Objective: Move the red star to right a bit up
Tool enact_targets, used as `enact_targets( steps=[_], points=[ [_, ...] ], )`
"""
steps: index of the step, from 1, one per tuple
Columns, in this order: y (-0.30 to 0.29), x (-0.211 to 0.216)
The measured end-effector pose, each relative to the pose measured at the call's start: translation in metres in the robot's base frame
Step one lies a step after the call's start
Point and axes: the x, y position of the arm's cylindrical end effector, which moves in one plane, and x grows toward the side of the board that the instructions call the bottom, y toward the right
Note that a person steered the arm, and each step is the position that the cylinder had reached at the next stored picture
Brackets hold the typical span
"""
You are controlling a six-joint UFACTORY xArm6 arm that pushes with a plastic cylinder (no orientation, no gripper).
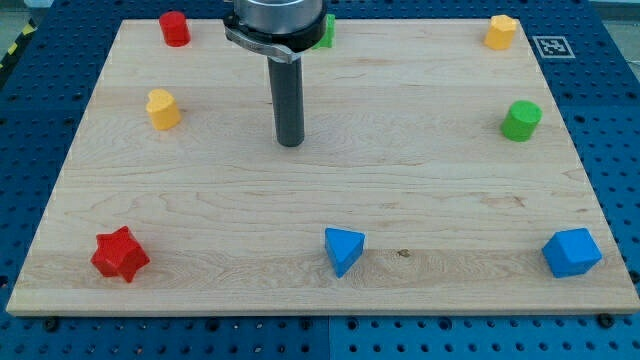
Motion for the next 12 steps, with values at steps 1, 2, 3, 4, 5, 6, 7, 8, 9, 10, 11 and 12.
enact_targets(
  steps=[1,2,3,4,5,6,7,8,9,10,11,12],
  points=[
    [-0.035,0.01],
    [-0.086,0.05],
    [-0.152,0.082],
    [-0.234,0.102],
    [-0.236,0.108],
    [-0.226,0.149],
    [-0.226,0.154],
    [-0.209,0.171],
    [-0.17,0.178],
    [-0.145,0.169],
    [-0.143,0.156],
    [-0.14,0.149]
  ],
)
